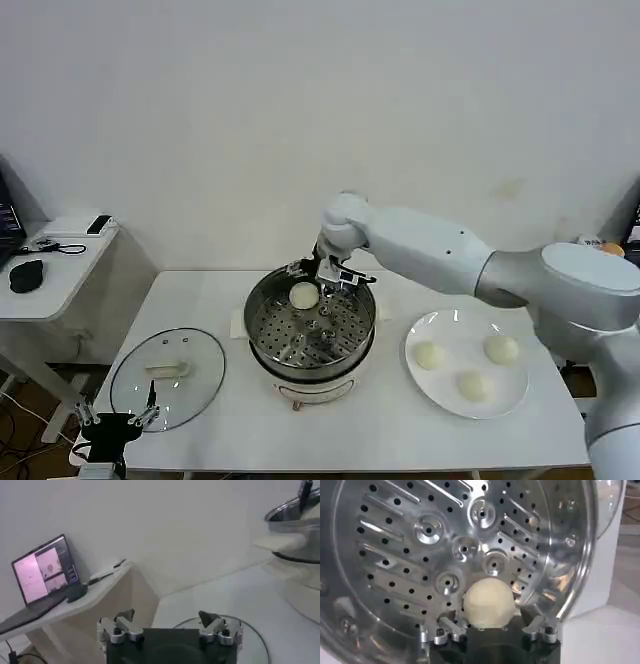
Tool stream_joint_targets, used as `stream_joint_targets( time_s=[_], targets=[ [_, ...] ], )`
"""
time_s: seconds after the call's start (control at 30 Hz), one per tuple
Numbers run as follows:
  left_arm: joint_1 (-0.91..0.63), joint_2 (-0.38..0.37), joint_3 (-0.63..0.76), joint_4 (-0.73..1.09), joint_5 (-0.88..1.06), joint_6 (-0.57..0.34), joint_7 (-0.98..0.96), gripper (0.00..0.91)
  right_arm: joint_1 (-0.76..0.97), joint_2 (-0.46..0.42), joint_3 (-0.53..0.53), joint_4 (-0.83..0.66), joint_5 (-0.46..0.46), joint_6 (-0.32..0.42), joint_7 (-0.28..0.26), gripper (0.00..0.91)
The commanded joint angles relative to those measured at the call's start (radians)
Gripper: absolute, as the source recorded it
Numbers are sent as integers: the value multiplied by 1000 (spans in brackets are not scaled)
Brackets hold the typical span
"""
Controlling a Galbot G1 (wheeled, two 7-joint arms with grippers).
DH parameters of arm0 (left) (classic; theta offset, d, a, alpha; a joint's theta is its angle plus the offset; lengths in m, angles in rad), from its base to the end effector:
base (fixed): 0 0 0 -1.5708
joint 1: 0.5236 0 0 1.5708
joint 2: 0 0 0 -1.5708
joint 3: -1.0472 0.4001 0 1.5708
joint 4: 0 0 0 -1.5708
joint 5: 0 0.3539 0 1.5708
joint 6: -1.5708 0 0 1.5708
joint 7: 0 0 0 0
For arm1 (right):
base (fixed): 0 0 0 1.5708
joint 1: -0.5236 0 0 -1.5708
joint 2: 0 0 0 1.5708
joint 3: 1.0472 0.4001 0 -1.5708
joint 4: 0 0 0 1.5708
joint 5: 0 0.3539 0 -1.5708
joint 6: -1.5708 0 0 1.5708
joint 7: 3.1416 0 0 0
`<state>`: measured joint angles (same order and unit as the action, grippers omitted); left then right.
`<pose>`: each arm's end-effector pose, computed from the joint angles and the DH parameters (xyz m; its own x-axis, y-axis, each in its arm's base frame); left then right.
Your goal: Take steamed baozi put them in steamer then cover it.
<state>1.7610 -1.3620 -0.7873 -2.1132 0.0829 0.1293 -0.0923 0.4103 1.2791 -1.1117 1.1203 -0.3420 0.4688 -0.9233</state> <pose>0.0927 0.1224 -0.3400 -0.9483 -0.2440 0.2030 -0.1411 0.8970 0.4190 0.6159 0.1451 -0.0908 -0.2549 -0.3363 0.9066 -0.1329 -0.9165 -0.3774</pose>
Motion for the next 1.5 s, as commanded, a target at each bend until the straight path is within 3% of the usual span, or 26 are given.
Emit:
stream_joint_targets(
  time_s=[0.03, 0.23, 0.33, 0.6, 0.63, 0.8, 1.07, 1.2, 1.5],
  targets=[
    [1, -1, 3, -1, 0, 0, 0, 907, 39, -32, 5, 65, 62, -24, 2, 907],
    [3, 17, 10, -8, -14, -1, -1, 907, 165, -202, -14, 200, 220, -146, -14, 907],
    [-10, 30, 8, -7, -25, -1, -5, 907, 229, -342, -66, 288, 355, -301, -27, 907],
    [-7, 79, 8, -8, -49, -4, -4, 907, 301, -582, -143, 435, 395, -440, -31, 907],
    [-8, 87, 11, -10, -54, -3, -5, 907, 312, -646, -178, 475, 390, -455, -40, 907],
    [-14, 97, 25, -17, -56, -2, -3, 907, 283, -788, -262, 573, 401, -523, -42, 907],
    [-15, 101, 33, -7, -64, -3, -6, 907, 105, -867, -253, 591, 380, -597, -11, 907],
    [-23, 103, 28, -3, -76, -1, -6, 907, -69, -866, -147, 561, 376, -619, 9, 907],
    [-22, 112, 16, 8, -90, 2, -5, 907, -294, -799, 10, 458, 324, -653, 26, 907]
  ],
)
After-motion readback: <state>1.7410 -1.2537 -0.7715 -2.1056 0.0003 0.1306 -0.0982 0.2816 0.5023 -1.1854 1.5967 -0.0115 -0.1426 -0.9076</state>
